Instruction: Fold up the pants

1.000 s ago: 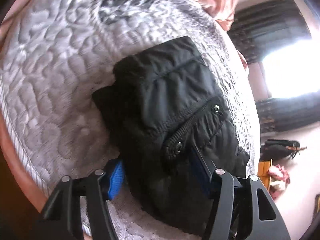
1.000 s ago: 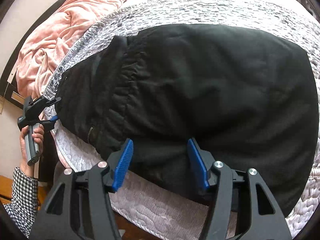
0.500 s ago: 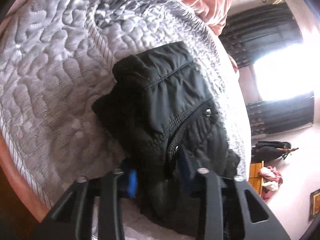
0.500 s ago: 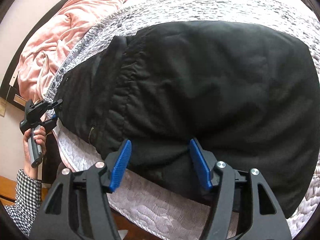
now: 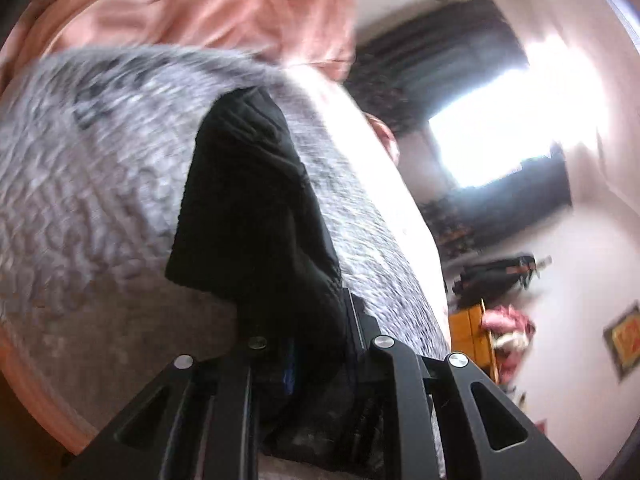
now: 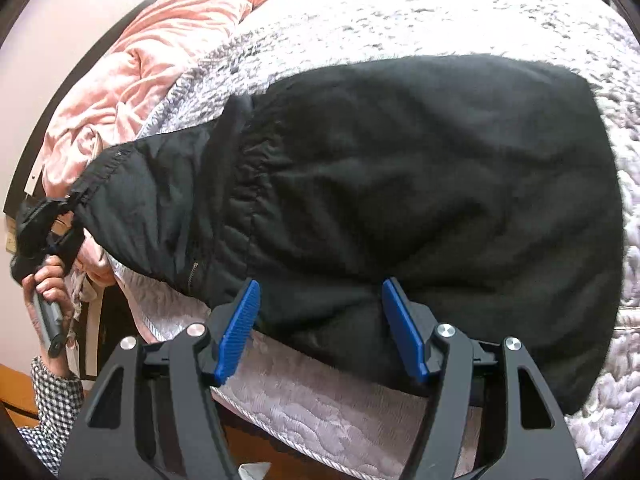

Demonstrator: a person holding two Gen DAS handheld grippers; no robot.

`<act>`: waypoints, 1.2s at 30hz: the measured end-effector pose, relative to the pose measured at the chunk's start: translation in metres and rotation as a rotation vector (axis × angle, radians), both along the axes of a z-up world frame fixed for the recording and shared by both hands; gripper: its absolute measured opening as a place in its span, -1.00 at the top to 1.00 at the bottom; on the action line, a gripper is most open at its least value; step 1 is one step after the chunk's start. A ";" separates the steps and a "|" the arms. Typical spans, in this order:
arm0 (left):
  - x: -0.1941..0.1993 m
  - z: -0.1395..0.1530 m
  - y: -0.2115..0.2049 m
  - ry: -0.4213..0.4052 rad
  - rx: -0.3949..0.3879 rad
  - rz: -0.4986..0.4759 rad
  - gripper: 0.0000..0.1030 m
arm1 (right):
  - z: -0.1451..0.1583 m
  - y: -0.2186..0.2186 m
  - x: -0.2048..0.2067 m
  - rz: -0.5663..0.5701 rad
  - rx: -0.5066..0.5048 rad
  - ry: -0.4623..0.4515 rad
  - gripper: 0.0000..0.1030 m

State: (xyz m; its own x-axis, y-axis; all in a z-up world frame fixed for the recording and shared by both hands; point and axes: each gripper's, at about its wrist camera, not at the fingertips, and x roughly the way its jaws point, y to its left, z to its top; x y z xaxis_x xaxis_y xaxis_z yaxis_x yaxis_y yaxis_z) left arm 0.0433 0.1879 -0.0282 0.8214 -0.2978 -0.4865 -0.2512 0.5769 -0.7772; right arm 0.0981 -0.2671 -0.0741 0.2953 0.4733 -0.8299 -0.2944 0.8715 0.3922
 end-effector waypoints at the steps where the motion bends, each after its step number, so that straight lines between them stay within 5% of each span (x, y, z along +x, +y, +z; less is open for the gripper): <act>1: 0.003 0.012 -0.014 -0.016 0.035 -0.030 0.66 | 0.003 -0.003 -0.001 -0.004 0.005 -0.008 -0.24; 10: 0.019 0.052 -0.130 -0.038 0.285 -0.273 0.63 | 0.027 -0.036 -0.014 -0.069 -0.019 -0.082 -0.25; 19: 0.028 0.031 -0.239 0.036 0.529 -0.444 0.61 | 0.015 -0.054 -0.015 -0.110 -0.057 -0.071 -0.26; 26: 0.044 -0.010 -0.280 0.119 0.555 -0.548 0.53 | 0.007 -0.060 -0.014 -0.126 -0.049 -0.059 -0.28; 30: 0.043 -0.027 -0.302 0.166 0.556 -0.619 0.10 | 0.003 -0.063 -0.013 -0.131 -0.037 -0.048 -0.32; 36: 0.015 -0.003 -0.283 0.129 0.406 -0.662 -0.22 | 0.002 -0.065 -0.014 -0.129 -0.034 -0.044 -0.34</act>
